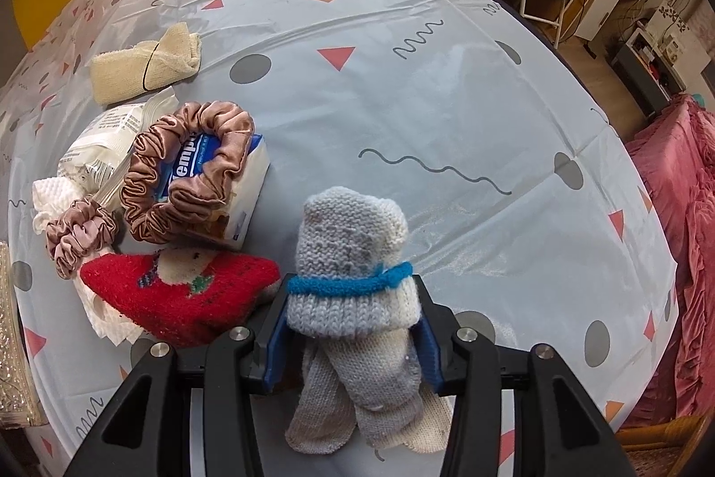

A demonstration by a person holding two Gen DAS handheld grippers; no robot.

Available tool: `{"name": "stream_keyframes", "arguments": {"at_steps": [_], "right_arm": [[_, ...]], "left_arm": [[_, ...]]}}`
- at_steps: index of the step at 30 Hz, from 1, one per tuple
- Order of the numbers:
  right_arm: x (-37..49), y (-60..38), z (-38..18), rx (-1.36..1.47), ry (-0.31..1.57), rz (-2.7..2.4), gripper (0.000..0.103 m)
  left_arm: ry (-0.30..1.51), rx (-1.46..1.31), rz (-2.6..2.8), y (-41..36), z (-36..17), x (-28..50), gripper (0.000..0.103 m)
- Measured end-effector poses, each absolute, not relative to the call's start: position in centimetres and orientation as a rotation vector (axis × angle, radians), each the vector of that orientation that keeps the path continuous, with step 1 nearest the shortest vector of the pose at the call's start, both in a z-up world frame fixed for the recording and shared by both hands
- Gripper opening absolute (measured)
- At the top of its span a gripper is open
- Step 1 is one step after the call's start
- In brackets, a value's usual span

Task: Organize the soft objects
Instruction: 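Place the teddy bear in the gold tray with the left tool while the right tool holds the glove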

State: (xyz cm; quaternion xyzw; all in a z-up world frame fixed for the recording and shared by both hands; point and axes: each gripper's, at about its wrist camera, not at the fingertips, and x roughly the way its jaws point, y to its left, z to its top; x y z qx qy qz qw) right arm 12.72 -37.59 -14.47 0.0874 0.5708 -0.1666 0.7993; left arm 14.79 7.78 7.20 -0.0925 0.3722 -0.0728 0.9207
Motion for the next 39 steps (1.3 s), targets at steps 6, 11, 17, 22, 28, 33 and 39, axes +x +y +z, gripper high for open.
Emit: {"name": "stream_keyframes", "arguments": {"at_steps": [6, 11, 17, 22, 28, 33, 39], "right_arm": [[12.8, -36.6, -14.5, 0.141, 1.219, -0.362, 0.047], [12.8, -36.2, -14.6, 0.127, 1.214, -0.362, 0.046], [12.2, -35.4, -14.0, 0.096, 1.212, -0.369, 0.046], [12.2, -35.1, -13.9, 0.087, 1.209, -0.375, 0.046], [12.1, -34.7, -13.8, 0.054, 1.201, -0.379, 0.046], [11.9, -34.0, -13.6, 0.028, 1.194, -0.378, 0.046], [11.8, -33.6, -13.4, 0.011, 1.190, -0.378, 0.046]], "left_arm": [[0.776, -0.286, 0.052, 19.5, 4.5, 12.0, 0.034], [0.872, -0.336, 0.169, 25.5, -1.6, 7.6, 0.034], [0.993, -0.399, 0.213, 27.5, -8.3, 5.4, 0.034], [1.017, -0.376, 0.177, 26.4, -9.5, 7.6, 0.034], [1.045, -0.332, 0.141, 25.1, -10.0, 11.8, 0.045], [0.998, -0.348, 0.164, 24.8, -9.4, 11.2, 0.061], [0.963, -0.336, 0.230, 24.7, -8.7, 8.1, 0.062]]}}
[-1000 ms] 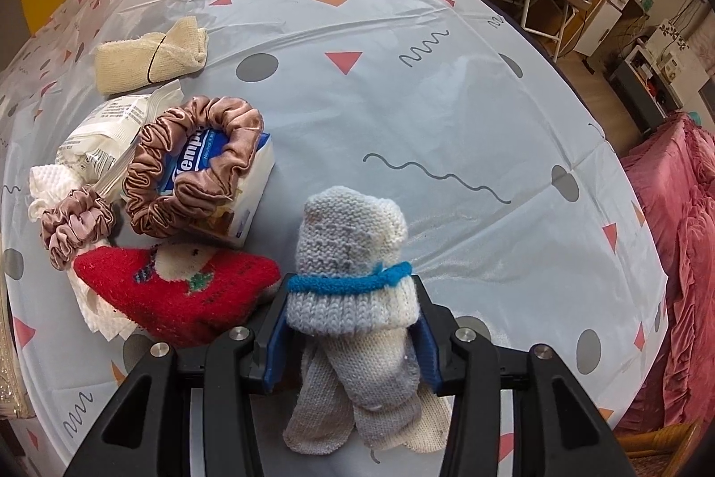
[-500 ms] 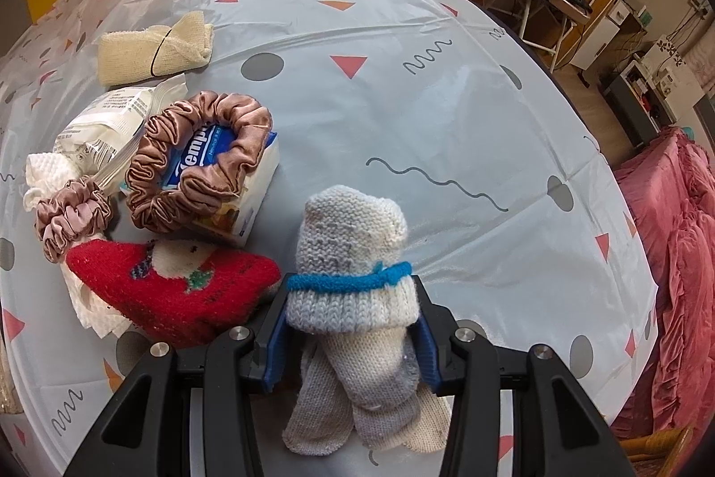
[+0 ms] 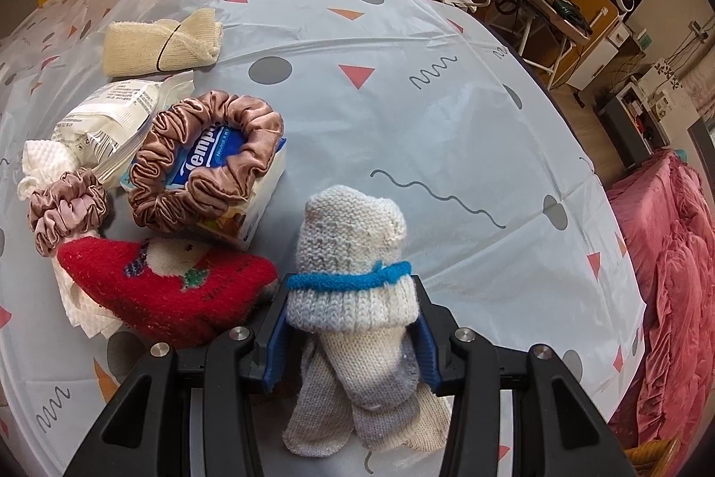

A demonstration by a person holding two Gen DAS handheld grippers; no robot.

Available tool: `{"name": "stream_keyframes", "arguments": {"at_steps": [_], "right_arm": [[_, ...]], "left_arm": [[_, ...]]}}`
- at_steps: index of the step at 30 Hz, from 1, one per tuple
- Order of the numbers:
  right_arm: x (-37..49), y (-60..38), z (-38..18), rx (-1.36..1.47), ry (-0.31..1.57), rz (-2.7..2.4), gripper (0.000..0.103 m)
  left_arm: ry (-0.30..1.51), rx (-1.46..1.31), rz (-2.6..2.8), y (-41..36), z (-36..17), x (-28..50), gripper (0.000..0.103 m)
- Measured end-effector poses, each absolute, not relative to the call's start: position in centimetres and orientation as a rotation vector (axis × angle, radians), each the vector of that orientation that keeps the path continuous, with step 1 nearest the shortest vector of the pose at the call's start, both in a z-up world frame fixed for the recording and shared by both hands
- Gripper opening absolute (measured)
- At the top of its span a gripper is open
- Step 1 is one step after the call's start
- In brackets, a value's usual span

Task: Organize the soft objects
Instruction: 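Place the teddy bear in the gold tray with the left tool while the right tool holds the glove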

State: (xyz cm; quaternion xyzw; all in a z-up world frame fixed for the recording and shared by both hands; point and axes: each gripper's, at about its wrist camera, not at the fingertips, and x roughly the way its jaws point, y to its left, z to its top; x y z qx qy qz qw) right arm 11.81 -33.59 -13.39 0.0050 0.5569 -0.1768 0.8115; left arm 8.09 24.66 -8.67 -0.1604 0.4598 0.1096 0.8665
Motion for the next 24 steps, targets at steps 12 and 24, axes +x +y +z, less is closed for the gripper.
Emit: {"name": "stream_keyframes", "arguments": {"at_steps": [12, 24], "right_arm": [[11.6, -33.3, -12.9, 0.008, 1.187, -0.365, 0.040], [11.4, -31.6, -12.8, -0.056, 1.195, -0.337, 0.038]], "left_arm": [[0.890, -0.289, 0.282, 24.1, -7.4, 0.9, 0.067], [0.834, -0.239, 0.286, 24.1, -5.9, -2.6, 0.074]]}}
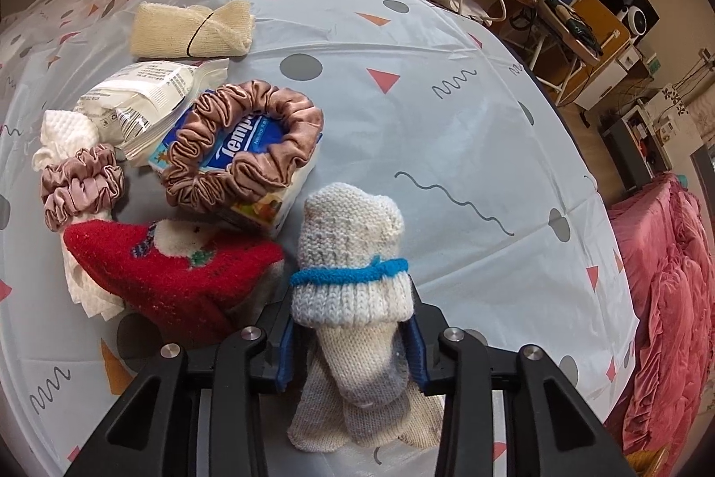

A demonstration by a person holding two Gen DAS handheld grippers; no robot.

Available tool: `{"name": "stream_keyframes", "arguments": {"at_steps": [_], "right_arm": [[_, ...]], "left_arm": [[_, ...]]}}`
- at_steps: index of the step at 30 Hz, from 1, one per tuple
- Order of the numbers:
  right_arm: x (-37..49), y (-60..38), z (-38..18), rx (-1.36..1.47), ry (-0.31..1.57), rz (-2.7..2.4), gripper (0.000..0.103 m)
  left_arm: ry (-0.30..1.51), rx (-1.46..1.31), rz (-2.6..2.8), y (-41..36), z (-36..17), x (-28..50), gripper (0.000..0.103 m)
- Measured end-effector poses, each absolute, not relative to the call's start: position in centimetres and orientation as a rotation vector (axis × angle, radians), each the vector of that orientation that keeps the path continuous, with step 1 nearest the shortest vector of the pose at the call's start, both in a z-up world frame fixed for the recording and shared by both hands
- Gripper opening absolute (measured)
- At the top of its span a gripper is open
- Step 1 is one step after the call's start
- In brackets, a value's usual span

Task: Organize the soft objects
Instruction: 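Place the teddy bear in the gold tray with the left tool while the right tool holds the glove, then carry the white knit glove toward the gold tray with the right tool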

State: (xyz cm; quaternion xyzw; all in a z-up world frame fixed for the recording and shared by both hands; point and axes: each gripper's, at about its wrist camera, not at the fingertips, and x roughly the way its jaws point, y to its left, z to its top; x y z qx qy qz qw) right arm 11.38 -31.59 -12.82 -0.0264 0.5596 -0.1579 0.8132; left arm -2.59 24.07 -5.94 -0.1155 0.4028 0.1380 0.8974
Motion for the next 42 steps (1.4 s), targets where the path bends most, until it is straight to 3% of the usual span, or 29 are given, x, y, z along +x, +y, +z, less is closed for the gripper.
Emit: {"name": "stream_keyframes", "arguments": {"at_steps": [16, 24, 33, 38, 42], "right_arm": [[10.1, -29.1, -8.9, 0.119, 1.140, -0.250, 0.036], [8.2, -27.2, -2.4, 0.197, 0.939, -0.172, 0.036], [8.7, -17.1, 7.9, 0.127, 0.724, 0.130, 0.036], [8.3, -8.4, 11.0, 0.090, 0.725, 0.404, 0.036], [8.4, -0.8, 10.3, 0.104, 0.794, 0.603, 0.036]], "left_arm": [[0.826, -0.282, 0.285, 25.1, -6.2, -3.6, 0.075], [0.819, -0.287, 0.287, 25.3, -6.3, -3.6, 0.076], [0.775, -0.298, 0.323, 26.5, -5.4, -4.3, 0.076], [0.762, -0.295, 0.329, 26.7, -5.1, -4.6, 0.076], [0.761, -0.298, 0.334, 26.9, -5.1, -5.0, 0.076]]}}
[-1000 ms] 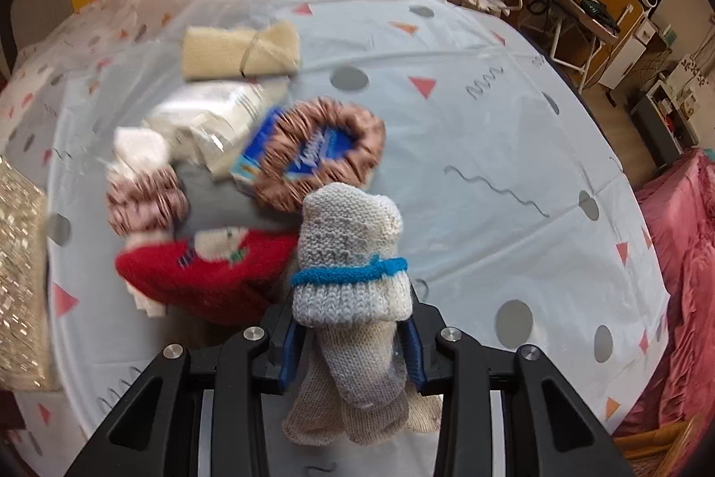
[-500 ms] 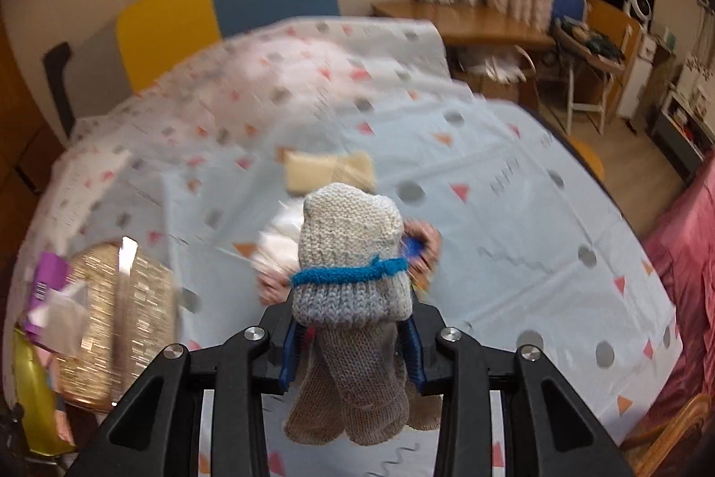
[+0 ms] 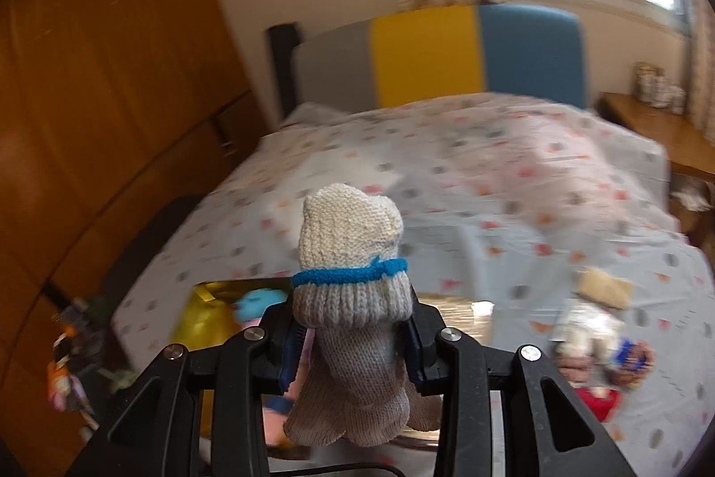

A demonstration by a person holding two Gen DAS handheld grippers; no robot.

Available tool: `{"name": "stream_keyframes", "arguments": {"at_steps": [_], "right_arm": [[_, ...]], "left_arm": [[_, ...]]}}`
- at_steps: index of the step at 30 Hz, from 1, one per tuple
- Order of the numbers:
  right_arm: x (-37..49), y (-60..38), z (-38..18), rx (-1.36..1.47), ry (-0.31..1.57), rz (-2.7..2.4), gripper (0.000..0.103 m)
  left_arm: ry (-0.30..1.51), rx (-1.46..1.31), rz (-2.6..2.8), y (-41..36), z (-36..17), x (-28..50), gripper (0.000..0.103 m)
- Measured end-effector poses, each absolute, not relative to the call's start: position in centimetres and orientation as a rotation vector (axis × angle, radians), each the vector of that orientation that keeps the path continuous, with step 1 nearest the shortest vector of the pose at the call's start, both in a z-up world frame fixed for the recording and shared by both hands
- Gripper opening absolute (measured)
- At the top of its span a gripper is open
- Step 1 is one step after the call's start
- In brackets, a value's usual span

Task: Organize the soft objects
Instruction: 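Carry the white knit glove toward the gold tray with the right tool, then lower the white knit glove into the gold tray and open the right tool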

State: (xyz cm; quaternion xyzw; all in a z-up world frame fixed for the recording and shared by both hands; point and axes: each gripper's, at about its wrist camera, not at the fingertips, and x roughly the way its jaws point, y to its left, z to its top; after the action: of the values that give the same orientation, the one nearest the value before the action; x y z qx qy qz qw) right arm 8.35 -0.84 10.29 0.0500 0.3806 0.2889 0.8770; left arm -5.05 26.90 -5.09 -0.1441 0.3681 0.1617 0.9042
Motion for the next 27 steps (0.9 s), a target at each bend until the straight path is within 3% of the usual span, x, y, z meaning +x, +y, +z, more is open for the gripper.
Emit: {"name": "stream_keyframes", "arguments": {"at_steps": [8, 14, 20, 22, 25, 27], "right_arm": [[11.3, 12.5, 0.5, 0.045, 1.057, 0.694, 0.037], [14.2, 15.8, -6.3, -0.043, 1.165, 0.547, 0.040], [14.8, 16.4, -7.6, -0.094, 1.174, 0.513, 0.043], [14.2, 16.2, -7.2, -0.082, 1.171, 0.537, 0.048], [13.5, 16.5, -6.0, -0.115, 1.112, 0.566, 0.066], [12.6, 16.8, -5.0, -0.165, 1.076, 0.566, 0.067]], "left_arm": [[0.749, -0.309, 0.361, 28.2, -5.1, -6.0, 0.076], [0.749, -0.340, 0.399, 29.9, -5.7, -6.8, 0.076], [0.755, -0.361, 0.406, 30.6, -6.2, -6.9, 0.076], [0.758, -0.362, 0.408, 30.6, -6.4, -6.9, 0.076], [0.764, -0.377, 0.404, 30.8, -6.6, -6.9, 0.076], [0.756, -0.380, 0.401, 30.8, -6.3, -7.1, 0.076]]}}
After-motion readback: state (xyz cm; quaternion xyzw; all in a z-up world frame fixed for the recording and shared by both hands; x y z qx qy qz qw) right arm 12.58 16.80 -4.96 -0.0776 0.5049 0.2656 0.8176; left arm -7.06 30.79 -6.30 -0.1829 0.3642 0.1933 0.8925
